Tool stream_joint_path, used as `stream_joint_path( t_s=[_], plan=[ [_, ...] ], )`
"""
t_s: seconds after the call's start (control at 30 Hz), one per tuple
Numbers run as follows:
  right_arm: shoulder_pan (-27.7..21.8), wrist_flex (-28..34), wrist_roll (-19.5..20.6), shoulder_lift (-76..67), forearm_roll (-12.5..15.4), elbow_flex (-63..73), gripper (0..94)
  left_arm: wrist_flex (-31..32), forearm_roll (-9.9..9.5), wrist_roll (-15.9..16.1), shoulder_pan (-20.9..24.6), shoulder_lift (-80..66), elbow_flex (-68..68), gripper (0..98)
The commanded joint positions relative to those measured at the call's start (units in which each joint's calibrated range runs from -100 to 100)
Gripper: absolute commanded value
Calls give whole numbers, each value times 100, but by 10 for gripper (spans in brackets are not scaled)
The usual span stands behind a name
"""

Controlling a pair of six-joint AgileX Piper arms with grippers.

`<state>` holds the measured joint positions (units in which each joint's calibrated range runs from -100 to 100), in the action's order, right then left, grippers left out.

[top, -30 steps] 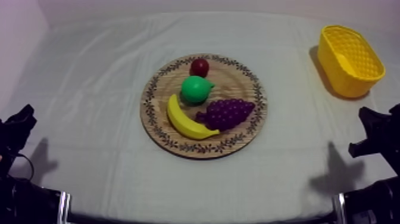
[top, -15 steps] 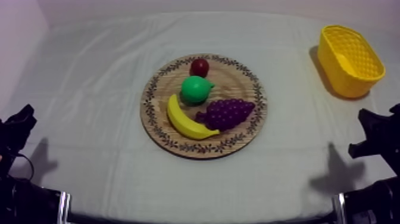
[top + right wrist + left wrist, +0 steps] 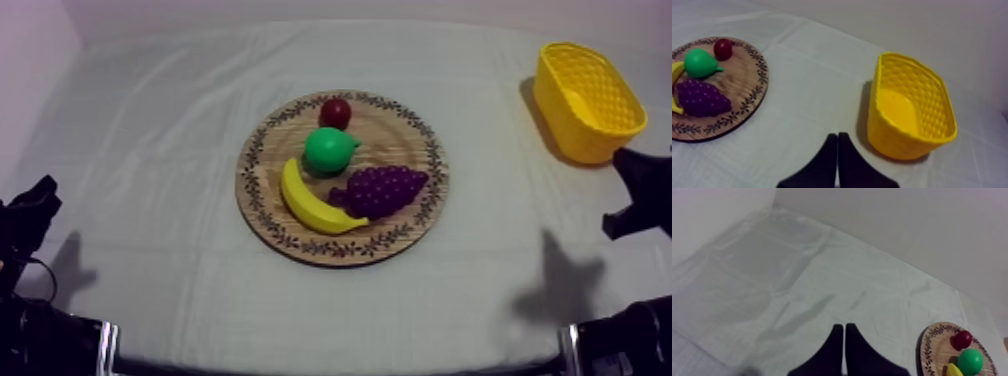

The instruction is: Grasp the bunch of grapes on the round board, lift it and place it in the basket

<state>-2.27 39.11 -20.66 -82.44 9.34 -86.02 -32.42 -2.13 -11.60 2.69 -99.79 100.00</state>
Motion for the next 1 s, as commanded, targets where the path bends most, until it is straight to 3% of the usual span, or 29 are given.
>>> stream_joint_path(
  t_s=[0.0,0.23,0.53,0.97],
  plan=[
    [10,442,-301,967,249,1285,2,1,1,0,3,5,0,1],
    [195,1938,-794,2697,724,3555,2,1,1,2,3,5,0,1],
    [944,3949,-1252,4752,824,5527,2,1,1,0,3,5,0,1],
    [1632,4245,-1806,6793,782,6152,34,1,1,3,3,5,0,1]
  ],
)
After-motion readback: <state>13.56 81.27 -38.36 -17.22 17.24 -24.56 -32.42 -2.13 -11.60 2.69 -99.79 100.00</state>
